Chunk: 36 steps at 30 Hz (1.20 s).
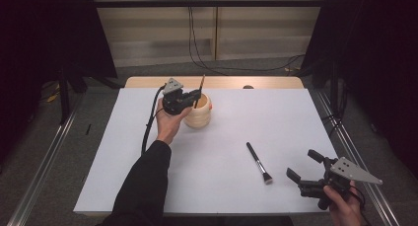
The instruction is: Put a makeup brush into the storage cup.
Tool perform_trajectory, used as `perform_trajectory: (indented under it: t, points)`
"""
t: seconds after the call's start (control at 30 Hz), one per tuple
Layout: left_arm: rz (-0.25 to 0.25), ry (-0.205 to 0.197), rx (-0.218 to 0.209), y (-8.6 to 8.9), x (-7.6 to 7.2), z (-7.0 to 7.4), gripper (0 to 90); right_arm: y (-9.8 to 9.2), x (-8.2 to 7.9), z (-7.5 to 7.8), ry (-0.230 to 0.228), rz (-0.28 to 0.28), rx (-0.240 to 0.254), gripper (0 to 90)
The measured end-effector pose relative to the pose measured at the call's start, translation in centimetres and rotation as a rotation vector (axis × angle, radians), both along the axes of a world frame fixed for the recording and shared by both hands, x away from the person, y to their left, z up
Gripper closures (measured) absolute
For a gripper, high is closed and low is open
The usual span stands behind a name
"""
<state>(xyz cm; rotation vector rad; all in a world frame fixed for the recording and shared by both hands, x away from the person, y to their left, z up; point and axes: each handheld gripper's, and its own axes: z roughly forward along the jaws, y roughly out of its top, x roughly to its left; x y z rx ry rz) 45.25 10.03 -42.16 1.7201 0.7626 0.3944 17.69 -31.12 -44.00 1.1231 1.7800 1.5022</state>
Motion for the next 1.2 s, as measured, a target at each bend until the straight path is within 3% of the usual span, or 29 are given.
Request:
perform_trajectory:
  t: [0.03, 0.27, 0.3, 0.37, 0.6, 0.77, 0.83, 0.97, 1.1, 1.13, 1.2]
  points:
    - [0.009, 0.003, 0.020, 0.05, -0.01, -0.06, 83.3, 0.01, 0.02, 0.00, -0.002, 0.000, -0.001, 0.0]
    - [-0.008, 0.008, 0.015, -0.14, -0.08, -0.60, 83.2, 0.04, -0.04, 0.02, 0.003, 0.003, 0.003, 0.0]
    - [0.003, 0.012, 0.032, -0.11, -0.11, -0.58, 83.2, 0.03, -0.03, 0.02, 0.002, 0.004, 0.002, 0.0]
    - [0.000, 0.020, 0.014, -0.18, -0.06, -0.71, 83.2, 0.04, -0.03, 0.02, 0.002, 0.003, 0.003, 0.0]
    - [0.005, 0.029, 0.038, -0.05, -0.12, -0.69, 82.9, 0.02, 0.03, -0.02, -0.001, 0.005, 0.002, 0.0]
    - [0.015, 0.025, 0.010, 0.21, -0.04, -0.54, 79.7, 0.04, 0.03, -0.02, 0.000, 0.006, 0.002, 0.0]
    - [0.012, 0.012, 0.033, 0.23, -0.13, -0.38, 79.6, 0.08, 0.00, 0.00, 0.002, 0.005, 0.007, 0.0]
    - [0.022, 0.017, 0.011, 0.27, -0.11, -0.35, 77.0, 0.09, 0.02, 0.00, 0.001, 0.005, 0.008, 0.0]
    - [0.019, 0.019, 0.005, 0.27, -0.25, -0.34, 73.3, 0.03, 0.01, -0.02, 0.005, 0.004, 0.007, 0.0]
    - [0.022, 0.016, 0.025, 0.37, -0.31, -0.24, 71.0, 0.01, -0.02, 0.00, 0.004, 0.003, 0.006, 0.0]
    - [0.030, 0.019, 0.008, 0.31, -0.43, -0.20, 69.1, -0.02, -0.02, 0.01, -0.001, 0.002, 0.003, 0.0]
